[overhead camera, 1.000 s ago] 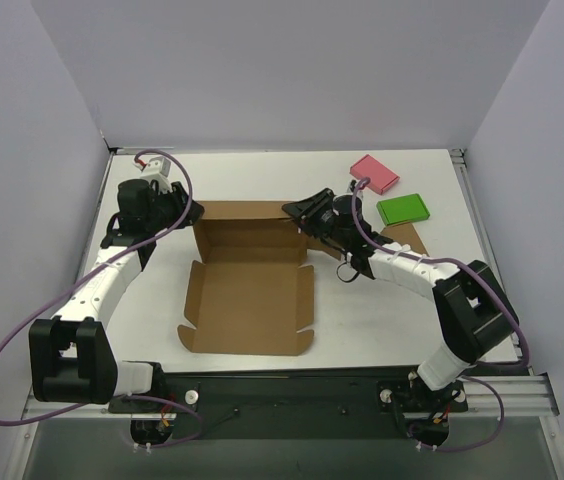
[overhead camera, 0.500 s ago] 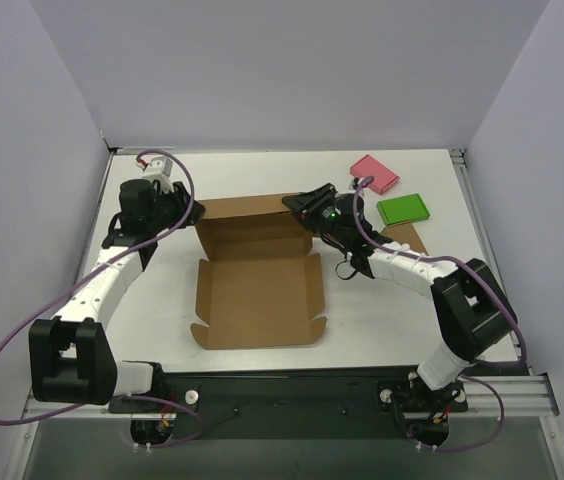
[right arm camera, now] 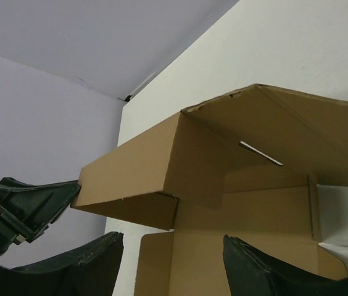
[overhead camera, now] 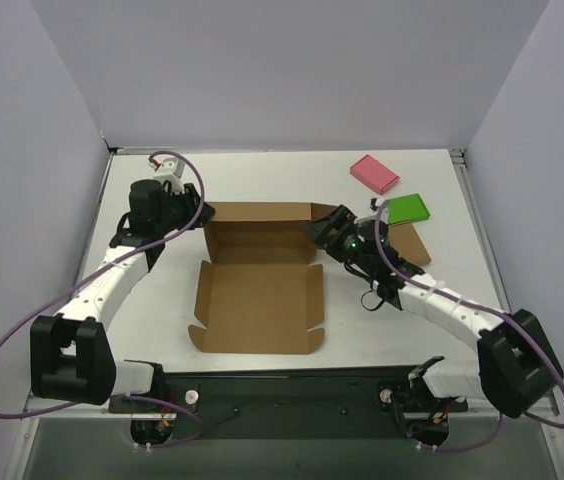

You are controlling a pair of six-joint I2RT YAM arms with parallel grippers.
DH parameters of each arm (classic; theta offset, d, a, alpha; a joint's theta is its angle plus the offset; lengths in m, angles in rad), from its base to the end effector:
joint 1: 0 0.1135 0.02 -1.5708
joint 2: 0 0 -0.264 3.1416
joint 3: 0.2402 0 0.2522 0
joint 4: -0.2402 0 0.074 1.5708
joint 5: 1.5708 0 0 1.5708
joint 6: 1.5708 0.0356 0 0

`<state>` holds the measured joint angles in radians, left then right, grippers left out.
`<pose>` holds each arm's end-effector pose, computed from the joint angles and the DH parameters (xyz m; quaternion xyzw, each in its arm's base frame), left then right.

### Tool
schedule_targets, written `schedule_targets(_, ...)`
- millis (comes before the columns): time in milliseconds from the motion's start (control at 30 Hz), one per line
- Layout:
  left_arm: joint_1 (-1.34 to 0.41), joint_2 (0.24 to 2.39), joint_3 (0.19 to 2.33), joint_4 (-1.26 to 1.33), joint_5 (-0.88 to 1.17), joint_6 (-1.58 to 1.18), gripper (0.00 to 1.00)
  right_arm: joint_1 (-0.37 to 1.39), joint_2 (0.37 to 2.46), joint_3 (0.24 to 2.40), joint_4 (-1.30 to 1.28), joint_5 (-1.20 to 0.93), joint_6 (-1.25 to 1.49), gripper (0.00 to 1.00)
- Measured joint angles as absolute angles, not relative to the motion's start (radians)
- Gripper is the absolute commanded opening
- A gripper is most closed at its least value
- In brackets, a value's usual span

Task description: Fold the paper box

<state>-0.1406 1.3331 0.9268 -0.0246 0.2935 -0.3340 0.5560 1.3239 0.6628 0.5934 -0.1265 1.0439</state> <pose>0.3003 -0.0529 0.2832 -0.0019 0.8366 -0.2451 0.4899 0.2480 0.1594 0.2591 0.1342 0.7180 0.5210 0.4416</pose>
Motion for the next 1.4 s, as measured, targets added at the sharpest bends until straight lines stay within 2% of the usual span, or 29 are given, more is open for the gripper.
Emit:
schedule_targets(167, -0.147, 1.334, 0.927, -0.023, 0.291, -0.332, 0.45, 0.577, 1.174, 0.598, 0.461, -0.06, 0.903, 0.42)
schedule_targets(300, -0.156, 1.334, 0.927, -0.023, 0.284, -0.328, 0.45, 0.625, 1.198, 0.612, 0.361, -0.009, 0.812, 0.19)
schedule_targets(467, -0.163, 1.334, 0.927, -0.022, 0.273, -0.324, 0.45, 0.636, 1.334, 0.677, 0.3, 0.014, 0.75, 0.08)
schedule_targets(1000, -0.168, 1.334, 0.928, -0.022, 0.258, -0.306, 0.45, 0.633, 1.534, 0.789, 0.276, 0.224, 0.648, 0.08)
schedule_targets(1400, -0.168, 1.334, 0.929, -0.022, 0.255, -0.303, 0.45, 0.622, 1.607, 0.794, 0.443, 0.147, 0.611, 0.08)
